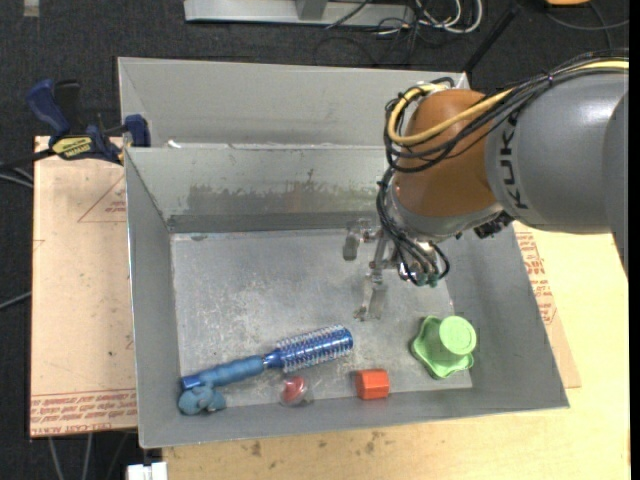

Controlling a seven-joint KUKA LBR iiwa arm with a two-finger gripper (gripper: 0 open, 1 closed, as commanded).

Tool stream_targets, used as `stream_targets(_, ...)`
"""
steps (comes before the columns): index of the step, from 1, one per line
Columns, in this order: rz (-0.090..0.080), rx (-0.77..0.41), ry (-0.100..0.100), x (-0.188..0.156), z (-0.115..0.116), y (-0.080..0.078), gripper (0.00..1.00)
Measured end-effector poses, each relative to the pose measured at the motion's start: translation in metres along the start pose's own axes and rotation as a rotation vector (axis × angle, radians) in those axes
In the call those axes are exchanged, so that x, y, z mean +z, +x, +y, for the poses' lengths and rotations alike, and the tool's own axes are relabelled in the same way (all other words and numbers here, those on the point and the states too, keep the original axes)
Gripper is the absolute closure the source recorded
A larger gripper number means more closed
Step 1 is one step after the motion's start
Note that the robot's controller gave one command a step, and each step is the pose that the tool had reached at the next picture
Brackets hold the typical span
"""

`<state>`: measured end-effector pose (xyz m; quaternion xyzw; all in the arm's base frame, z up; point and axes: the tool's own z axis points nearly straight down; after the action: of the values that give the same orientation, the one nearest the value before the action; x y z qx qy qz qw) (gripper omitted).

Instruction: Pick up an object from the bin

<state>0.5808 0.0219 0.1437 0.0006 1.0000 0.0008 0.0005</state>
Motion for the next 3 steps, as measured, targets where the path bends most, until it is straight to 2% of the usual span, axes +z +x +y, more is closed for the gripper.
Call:
stream_targets(1,0.009,-0.122,0.002,0.076,0.023,0.059,0.00)
stream_targets(2,0.002,-0.120,0.000,0.074,0.024,0.056,1.00)
stream_targets(3,-0.005,-0.129,0.001,-0.018,0.017,0.077,1.00)
